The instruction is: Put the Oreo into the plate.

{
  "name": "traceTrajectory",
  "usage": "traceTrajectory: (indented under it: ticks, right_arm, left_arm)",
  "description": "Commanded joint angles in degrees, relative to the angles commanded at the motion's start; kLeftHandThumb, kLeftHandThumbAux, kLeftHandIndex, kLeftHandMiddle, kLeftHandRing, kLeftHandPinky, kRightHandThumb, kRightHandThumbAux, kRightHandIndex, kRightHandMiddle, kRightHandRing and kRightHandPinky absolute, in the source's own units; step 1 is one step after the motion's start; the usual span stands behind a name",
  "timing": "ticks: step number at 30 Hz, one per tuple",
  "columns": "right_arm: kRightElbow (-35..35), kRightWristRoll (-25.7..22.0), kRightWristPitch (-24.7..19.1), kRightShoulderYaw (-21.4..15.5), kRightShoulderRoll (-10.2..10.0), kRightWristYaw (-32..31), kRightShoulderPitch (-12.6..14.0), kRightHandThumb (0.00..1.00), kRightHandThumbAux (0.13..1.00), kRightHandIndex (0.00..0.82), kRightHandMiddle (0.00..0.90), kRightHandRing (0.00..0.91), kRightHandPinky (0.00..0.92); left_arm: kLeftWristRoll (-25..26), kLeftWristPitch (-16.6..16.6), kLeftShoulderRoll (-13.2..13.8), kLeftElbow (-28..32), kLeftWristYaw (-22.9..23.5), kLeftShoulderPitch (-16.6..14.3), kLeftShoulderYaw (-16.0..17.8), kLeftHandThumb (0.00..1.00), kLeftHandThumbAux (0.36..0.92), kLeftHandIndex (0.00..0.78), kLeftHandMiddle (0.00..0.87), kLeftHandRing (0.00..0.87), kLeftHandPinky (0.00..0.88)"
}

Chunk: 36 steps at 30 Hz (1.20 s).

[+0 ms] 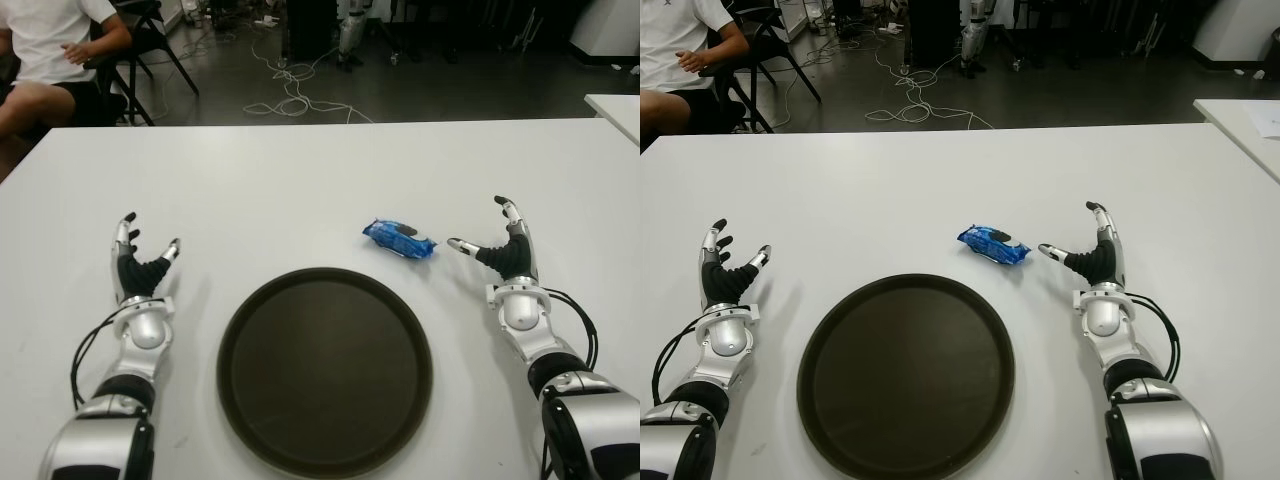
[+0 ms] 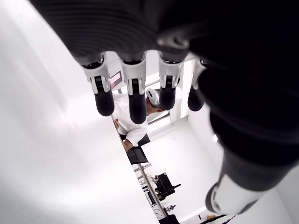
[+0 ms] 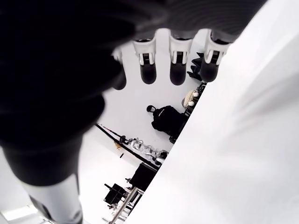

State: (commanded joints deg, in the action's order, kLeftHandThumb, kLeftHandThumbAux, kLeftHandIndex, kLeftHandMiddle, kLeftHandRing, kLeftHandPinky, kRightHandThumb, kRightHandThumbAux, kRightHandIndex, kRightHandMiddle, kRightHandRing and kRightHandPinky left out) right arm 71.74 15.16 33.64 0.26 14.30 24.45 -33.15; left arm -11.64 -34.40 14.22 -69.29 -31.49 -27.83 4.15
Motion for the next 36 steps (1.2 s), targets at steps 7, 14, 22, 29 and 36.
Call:
traceTrajectory:
  ticks: [7, 14, 22, 29, 36]
  right_arm:
    - [0.02, 0.23, -0.21, 0.25, 0.12, 0.16, -0.05, 0.000, 0.749, 0.077, 0.081, 0.074, 0.057]
    - [0.04, -0.61, 0.35, -0.19, 0.15, -0.85, -0.03, 0.000, 0.774, 0.083, 0.091, 0.080, 0.061]
    - [-0.09, -0.31, 0.58, -0.05, 0.20, -0.46, 0.07, 0.000, 0.787, 0.076, 0.077, 0.067, 0.047]
    - [-0.18, -0.29, 0.61, 0.00, 0.21, -0.55, 0.13, 0.000, 0.774, 0.068, 0.067, 0.064, 0.048]
    - [-0.14, -0.37, 0.43, 0.01, 0.29, -1.08, 0.10, 0.000, 0.752, 0.064, 0.058, 0.051, 0.034]
  left_arm:
    - [-0.21, -0.14, -0.06, 0.06, -0.37, 0.01, -0.16, 0.028, 0.779, 0.108, 0.108, 0.133, 0.166]
    - [0.12, -0.15, -0.32, 0.16, -0.25, 0.05, 0.02, 0.029, 0.765, 0.093, 0.101, 0.126, 0.152]
    - [0.40, -0.14, -0.51, 0.26, 0.01, 0.07, 0.19, 0.030, 0.768, 0.089, 0.099, 0.116, 0.130]
    - [0.18, 0.05, -0.48, 0.34, -0.19, 0.13, 0.00, 0.025, 0.778, 0.086, 0.093, 0.103, 0.114]
    - [-0.07, -0.16, -0.36, 0.36, -0.40, 0.16, -0.14, 0.016, 0.765, 0.082, 0.089, 0.106, 0.127]
